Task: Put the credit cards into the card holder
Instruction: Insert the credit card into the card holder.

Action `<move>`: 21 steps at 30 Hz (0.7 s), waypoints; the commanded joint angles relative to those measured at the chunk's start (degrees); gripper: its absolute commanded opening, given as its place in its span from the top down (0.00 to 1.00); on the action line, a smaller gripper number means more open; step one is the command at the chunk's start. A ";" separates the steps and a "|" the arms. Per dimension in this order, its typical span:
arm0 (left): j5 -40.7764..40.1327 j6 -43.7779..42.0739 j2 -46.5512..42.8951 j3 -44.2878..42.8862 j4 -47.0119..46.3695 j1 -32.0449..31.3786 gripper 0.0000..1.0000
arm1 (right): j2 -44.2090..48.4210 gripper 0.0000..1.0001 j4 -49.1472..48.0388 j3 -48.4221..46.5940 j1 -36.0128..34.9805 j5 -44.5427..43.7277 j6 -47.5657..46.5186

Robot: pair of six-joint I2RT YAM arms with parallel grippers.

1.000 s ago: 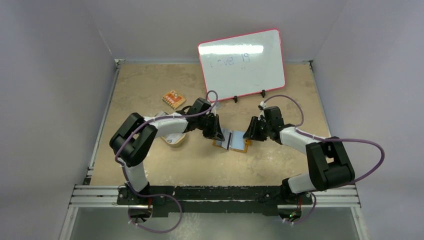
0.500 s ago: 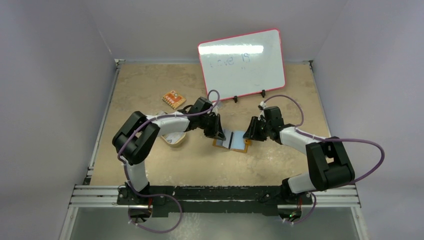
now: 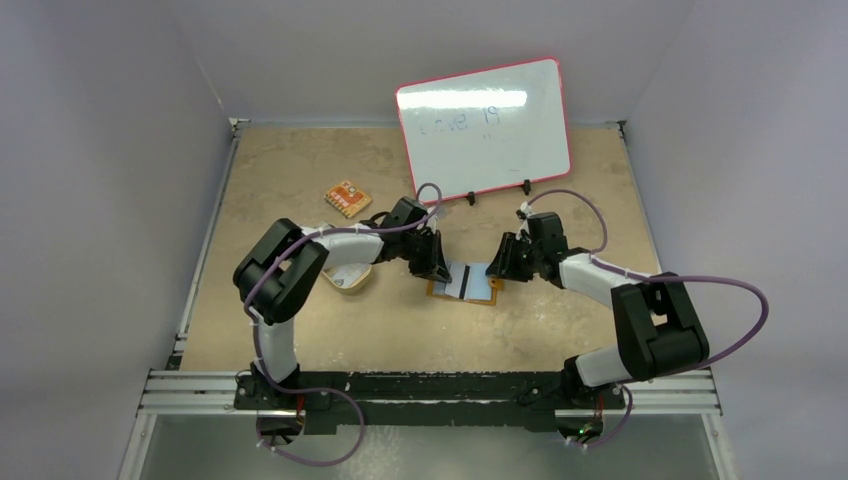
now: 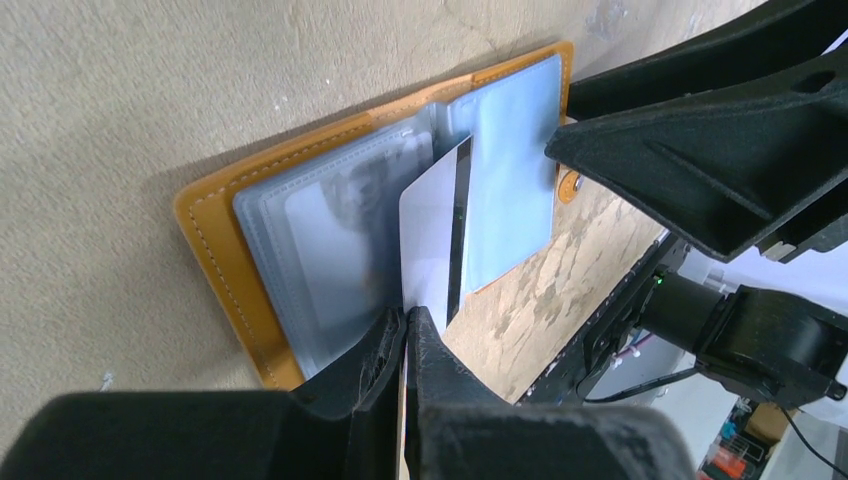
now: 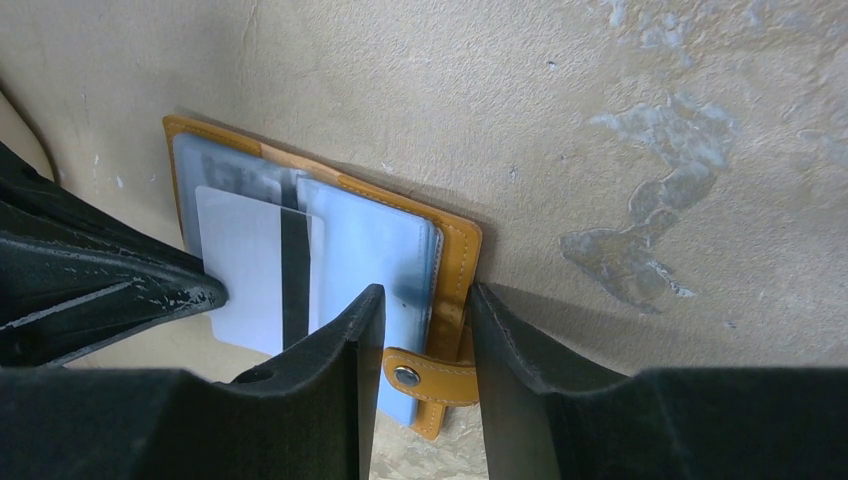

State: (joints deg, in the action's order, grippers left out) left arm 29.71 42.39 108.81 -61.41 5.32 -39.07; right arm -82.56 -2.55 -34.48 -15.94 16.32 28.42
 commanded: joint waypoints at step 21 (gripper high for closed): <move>-11.79 13.47 -0.97 5.61 -17.59 -4.84 1.00 | 0.30 0.60 -4.46 2.39 0.17 0.42 3.47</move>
State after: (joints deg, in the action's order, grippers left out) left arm 22.68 53.15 108.77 -56.36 -8.01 -41.95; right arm -82.74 -5.54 -33.54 -15.68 16.21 30.04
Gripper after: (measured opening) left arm 0.005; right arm 0.398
